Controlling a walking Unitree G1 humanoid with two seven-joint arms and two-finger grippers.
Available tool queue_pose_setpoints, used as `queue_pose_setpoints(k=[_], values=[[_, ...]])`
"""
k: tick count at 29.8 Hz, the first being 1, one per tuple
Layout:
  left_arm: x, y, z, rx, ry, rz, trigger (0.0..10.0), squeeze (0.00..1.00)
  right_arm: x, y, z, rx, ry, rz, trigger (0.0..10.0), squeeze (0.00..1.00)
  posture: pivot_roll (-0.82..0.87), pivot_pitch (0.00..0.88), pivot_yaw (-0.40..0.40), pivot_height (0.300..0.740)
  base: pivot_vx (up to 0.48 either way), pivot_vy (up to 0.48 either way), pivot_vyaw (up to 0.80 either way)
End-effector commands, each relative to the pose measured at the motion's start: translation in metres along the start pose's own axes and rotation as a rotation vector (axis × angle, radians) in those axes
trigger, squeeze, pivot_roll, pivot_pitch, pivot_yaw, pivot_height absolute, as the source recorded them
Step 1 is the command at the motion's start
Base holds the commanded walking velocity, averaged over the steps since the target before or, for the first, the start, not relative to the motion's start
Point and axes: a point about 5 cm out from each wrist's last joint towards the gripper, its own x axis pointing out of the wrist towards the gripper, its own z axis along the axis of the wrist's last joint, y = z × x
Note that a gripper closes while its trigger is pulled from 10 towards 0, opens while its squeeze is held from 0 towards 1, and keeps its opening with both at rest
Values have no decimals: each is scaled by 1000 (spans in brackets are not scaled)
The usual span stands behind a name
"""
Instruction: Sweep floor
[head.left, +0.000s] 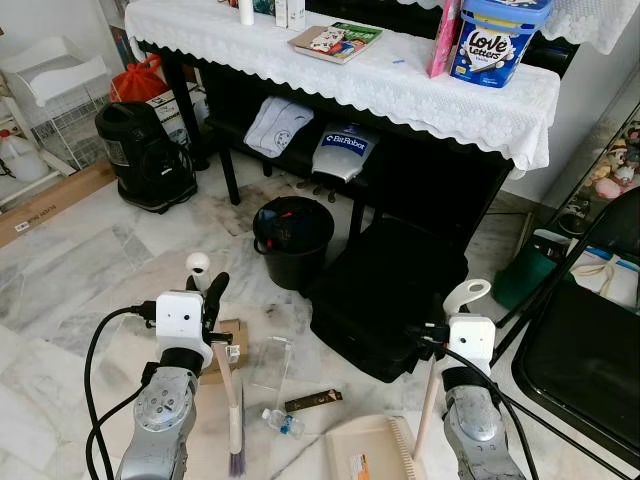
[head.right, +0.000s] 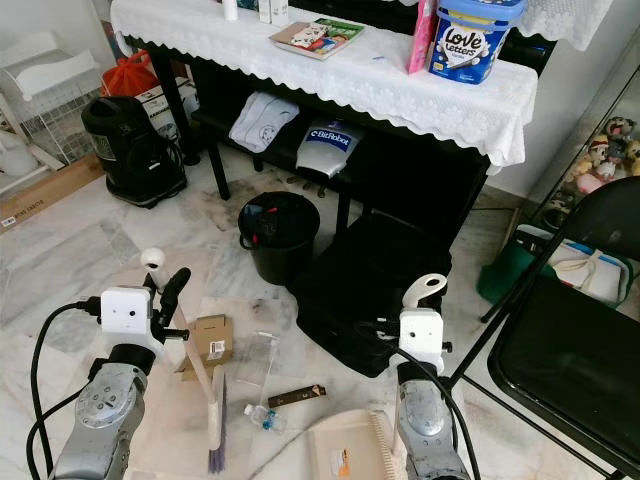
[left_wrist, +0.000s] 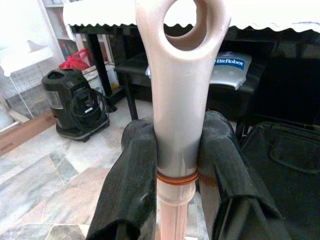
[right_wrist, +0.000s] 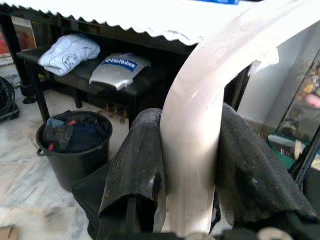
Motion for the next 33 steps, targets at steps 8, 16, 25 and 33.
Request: queue_pose_setpoints(k=[8, 16, 25, 33], values=[[3, 1, 11, -2, -56, -4, 10000, 12, 3, 5, -2, -12, -1, 23, 10000, 0, 17, 112, -4, 740, 0, 0, 0], [4, -2, 14, -12, -50, -59, 10000, 0, -24, 15, -32, -21, 143, 67, 10000, 0, 34, 114, -2, 740, 0, 0, 0], [1, -10, 9, -23, -6, -135, 10000, 0, -27, 14, -37, -28, 164, 64, 10000, 0, 36, 120, -1, 740, 0, 0, 0], [1, -12, 10, -16, -2, -158, 10000, 0, -24, 8, -44, 142, 270, -37, 10000, 0, 31, 125, -1, 740, 0, 0, 0]])
